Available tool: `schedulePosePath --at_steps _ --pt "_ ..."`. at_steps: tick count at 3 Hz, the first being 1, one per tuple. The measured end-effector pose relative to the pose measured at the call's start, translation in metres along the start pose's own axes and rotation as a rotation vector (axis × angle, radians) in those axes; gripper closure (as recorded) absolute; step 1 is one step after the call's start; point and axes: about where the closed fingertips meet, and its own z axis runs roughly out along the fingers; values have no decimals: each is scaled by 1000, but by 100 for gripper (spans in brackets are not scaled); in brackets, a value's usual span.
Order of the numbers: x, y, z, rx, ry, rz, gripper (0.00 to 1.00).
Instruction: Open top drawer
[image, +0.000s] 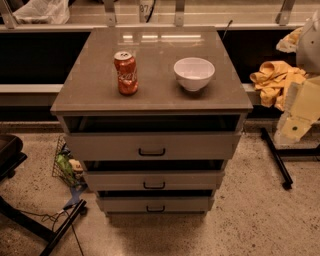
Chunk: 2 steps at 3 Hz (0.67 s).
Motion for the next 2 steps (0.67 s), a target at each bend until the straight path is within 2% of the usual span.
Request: schedulePosePath --at_steps 1,2 --pt "0 0 0 0 0 0 0" --pt "-3 4 4 16 -79 -2 0"
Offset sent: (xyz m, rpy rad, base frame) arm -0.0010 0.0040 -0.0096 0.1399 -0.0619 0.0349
